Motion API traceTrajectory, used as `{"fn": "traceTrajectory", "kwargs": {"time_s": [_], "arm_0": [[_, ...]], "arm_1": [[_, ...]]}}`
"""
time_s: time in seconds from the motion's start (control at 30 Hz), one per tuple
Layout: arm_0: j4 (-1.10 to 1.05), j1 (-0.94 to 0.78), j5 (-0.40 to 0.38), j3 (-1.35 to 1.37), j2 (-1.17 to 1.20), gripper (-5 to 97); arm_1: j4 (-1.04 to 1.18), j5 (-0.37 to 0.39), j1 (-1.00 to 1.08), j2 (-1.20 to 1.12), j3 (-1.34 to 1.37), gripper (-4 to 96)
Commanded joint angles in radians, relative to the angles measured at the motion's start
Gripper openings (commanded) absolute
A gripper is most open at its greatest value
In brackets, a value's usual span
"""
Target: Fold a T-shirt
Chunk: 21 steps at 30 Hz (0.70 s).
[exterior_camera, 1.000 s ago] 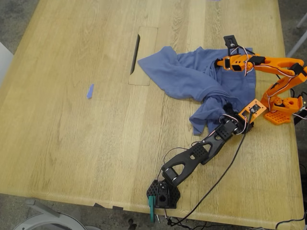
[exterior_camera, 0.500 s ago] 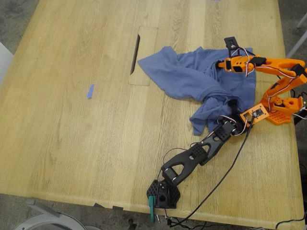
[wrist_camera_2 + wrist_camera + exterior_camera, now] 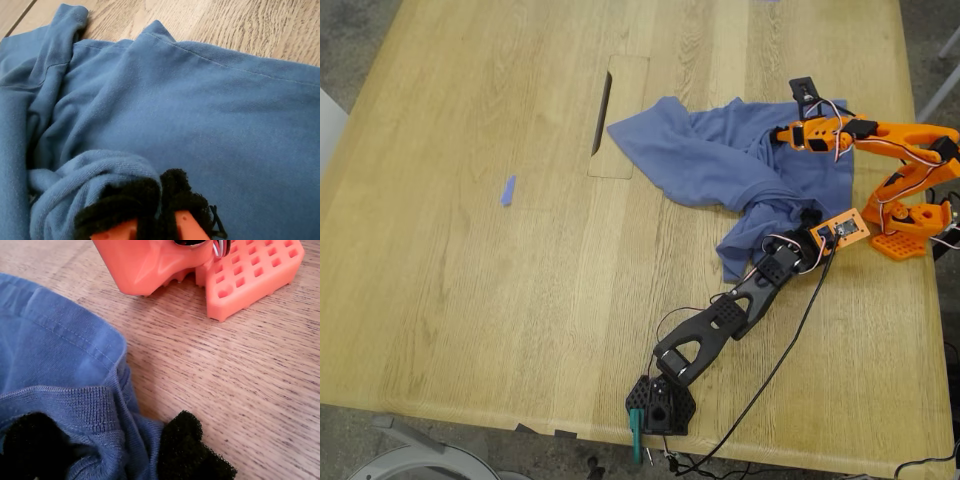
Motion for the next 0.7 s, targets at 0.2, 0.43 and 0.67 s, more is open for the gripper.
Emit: {"fn": "traceTrajectory", "kwargs": {"time_s": [0.2,0.43,0.67], "arm_0": [[0.143,-0.143,0.006,-0.029,0.014,32],[0.175,-0.158,-0.021,-0.028,0.029,25],[0.183,-0.184,-0.051,-0.028,0.038,15]], "arm_1": [[0.018,-0.008,0.005,0.049,-0.015,-0.1],[0.043,-0.008,0.002,0.06,-0.041,-0.1],[0.077,-0.008,-0.002,0.078,-0.067,-0.1]]}}
